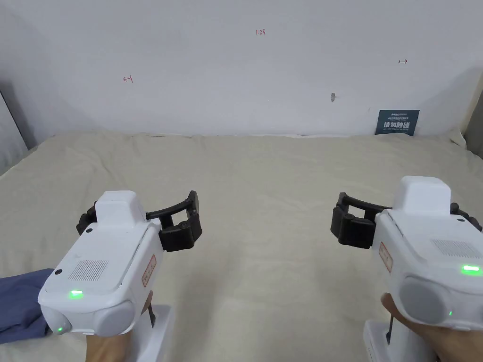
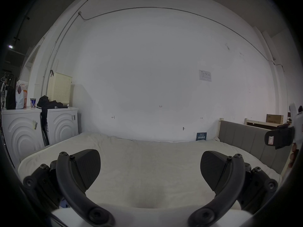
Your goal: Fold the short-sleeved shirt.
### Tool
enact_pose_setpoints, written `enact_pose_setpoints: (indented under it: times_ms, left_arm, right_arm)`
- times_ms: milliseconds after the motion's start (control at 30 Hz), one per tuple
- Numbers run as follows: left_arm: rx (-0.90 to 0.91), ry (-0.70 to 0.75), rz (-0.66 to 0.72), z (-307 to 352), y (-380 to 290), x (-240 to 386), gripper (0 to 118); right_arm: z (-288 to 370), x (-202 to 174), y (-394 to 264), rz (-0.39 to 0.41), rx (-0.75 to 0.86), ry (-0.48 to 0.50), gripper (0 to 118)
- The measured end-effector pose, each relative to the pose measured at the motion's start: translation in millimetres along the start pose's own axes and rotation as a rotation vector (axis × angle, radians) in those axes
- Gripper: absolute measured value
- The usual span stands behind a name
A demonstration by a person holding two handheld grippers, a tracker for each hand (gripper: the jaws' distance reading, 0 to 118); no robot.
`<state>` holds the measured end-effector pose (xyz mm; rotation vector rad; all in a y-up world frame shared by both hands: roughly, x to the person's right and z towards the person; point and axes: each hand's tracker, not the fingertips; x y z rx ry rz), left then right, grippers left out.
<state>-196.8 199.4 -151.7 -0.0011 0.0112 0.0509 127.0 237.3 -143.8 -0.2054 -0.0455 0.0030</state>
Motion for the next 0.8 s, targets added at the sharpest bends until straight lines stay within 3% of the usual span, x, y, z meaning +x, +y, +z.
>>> enact_pose_setpoints:
  times_ms: [167,800]
  left_arm:
    - [0.006,0.014,-0.012,2.0,2.5,3.5,118]
    - [0.011,0.010,-0.015,5.3,6.7,7.6,118]
  right_arm:
    - [5.0,0.2,-7.7,0.002,0.142,0.008,118]
    - [5.3,3.3,-7.1,0.009,0.125,0.004,118]
